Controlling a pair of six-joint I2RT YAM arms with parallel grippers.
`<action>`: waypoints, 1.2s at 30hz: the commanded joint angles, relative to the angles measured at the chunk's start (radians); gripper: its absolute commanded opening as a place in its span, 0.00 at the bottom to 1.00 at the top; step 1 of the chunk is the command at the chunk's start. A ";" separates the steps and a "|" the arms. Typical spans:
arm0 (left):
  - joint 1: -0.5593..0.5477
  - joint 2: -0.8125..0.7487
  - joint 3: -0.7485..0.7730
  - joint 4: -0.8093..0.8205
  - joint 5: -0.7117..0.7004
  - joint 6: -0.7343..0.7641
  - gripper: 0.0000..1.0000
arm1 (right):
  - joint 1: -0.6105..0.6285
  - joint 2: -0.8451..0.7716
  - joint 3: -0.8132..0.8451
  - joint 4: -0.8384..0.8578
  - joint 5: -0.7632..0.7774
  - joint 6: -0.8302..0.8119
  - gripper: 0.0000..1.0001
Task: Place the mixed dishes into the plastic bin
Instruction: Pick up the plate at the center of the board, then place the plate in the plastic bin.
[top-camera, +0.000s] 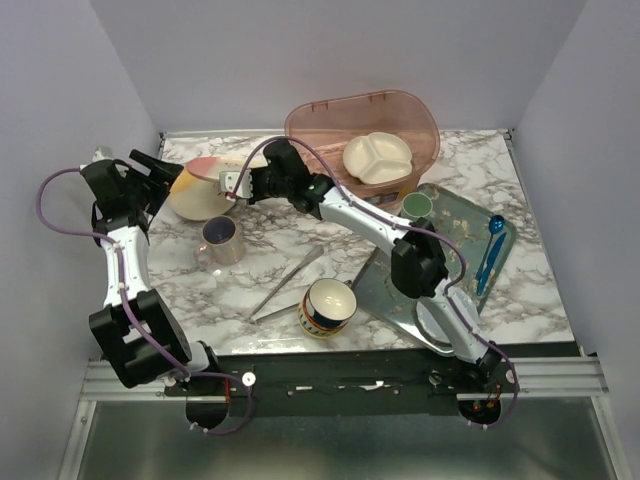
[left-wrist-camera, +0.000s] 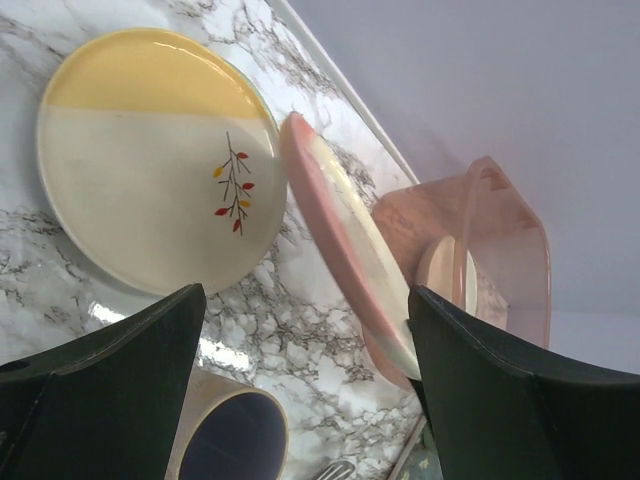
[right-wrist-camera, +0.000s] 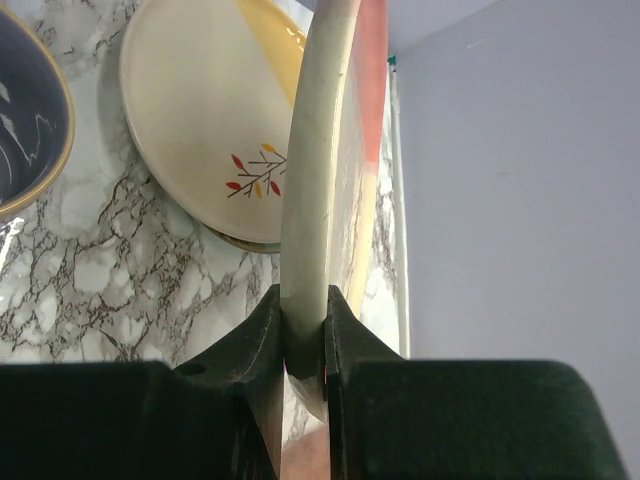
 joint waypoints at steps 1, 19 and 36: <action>0.018 -0.028 -0.034 -0.011 -0.047 0.036 0.91 | -0.001 -0.133 0.054 0.061 -0.008 -0.005 0.00; 0.029 -0.102 -0.124 0.050 -0.058 0.064 0.99 | -0.009 -0.383 0.025 -0.190 0.045 0.004 0.00; 0.051 -0.045 -0.163 0.144 0.037 -0.010 0.99 | -0.208 -0.652 -0.408 -0.115 0.233 -0.074 0.00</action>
